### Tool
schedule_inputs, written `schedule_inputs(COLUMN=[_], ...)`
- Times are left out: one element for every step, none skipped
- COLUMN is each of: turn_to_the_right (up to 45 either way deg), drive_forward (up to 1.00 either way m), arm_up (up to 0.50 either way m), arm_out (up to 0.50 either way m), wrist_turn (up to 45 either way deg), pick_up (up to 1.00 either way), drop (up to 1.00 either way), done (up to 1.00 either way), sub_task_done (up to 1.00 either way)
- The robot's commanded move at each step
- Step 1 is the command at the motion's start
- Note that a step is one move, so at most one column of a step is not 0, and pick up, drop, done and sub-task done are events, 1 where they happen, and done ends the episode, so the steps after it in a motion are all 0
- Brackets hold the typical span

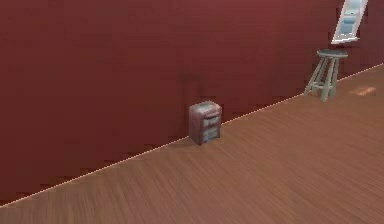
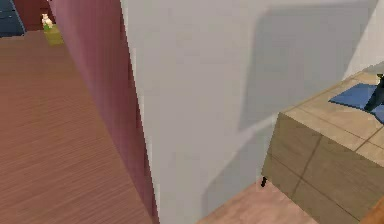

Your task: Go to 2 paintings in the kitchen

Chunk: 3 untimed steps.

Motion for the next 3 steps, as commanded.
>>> schedule_inputs(turn_to_the_right=[3.0, 0.0, 45.0], drive_forward=[0.00, 0.45, 0.00], arm_up=[0.00, 0.00, 0.00], arm_out=[0.00, 0.00, 0.00], wrist_turn=[0.0, 0.0, 0.0], pick_up=[0.00, 0.00, 0.00], drop=[0.00, 0.00, 0.00], done=[0.00, 0.00, 0.00], sub_task_done=[0.00, 0.00, 0.00])
